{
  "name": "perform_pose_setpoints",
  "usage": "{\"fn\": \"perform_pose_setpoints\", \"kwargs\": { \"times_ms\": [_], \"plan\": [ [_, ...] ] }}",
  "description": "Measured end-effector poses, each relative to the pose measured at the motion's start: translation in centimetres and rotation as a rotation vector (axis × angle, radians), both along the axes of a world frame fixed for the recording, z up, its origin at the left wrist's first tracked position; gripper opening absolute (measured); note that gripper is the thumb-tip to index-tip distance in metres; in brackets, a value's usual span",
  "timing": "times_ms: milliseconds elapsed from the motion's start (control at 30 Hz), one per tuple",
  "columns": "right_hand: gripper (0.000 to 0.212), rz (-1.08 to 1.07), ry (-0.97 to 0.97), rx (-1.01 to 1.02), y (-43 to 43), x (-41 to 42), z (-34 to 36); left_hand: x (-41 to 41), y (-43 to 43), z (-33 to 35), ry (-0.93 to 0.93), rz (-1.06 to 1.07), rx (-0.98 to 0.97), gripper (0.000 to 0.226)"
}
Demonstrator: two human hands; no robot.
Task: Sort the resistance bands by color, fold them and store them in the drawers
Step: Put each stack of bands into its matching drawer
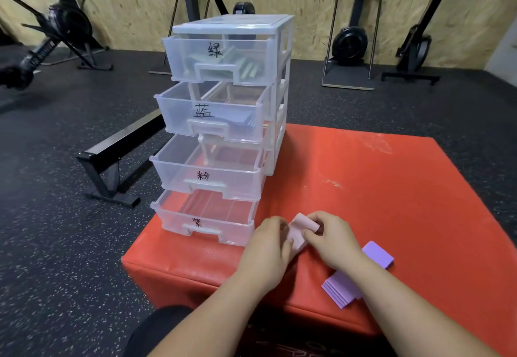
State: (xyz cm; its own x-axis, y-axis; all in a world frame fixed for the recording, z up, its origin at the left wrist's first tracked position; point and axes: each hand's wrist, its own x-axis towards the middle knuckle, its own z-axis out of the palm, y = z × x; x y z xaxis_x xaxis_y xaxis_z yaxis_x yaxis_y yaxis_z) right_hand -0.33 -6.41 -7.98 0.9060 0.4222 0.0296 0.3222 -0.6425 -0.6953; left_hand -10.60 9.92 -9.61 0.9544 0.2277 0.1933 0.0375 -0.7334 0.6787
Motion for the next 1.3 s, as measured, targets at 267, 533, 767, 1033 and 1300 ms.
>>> {"fn": "perform_pose_setpoints", "kwargs": {
  "times_ms": [267,533,767,1033,1300],
  "plan": [
    [0.023,0.139,0.04,0.262,-1.7,-0.9,4.6,-0.9,-0.2,2.2,-0.025,-0.013,-0.235,0.055],
    [0.033,0.304,0.028,0.265,-2.7,-1.2,10.6,-0.7,0.2,7.3,-0.098,-0.086,-0.339,0.011],
    [0.037,0.226,0.294,0.67,-0.5,-2.7,13.6,-1.4,0.8,12.0,-0.206,-0.077,-0.497,0.018],
    [0.019,0.362,0.243,0.664,5.0,-5.4,14.5,-3.3,4.5,14.8,-0.409,0.159,-0.559,0.025],
    [0.008,0.37,0.066,0.333,13.2,-2.6,19.3,-6.0,11.4,13.3,-0.342,0.497,-0.517,0.03]
  ]
}}
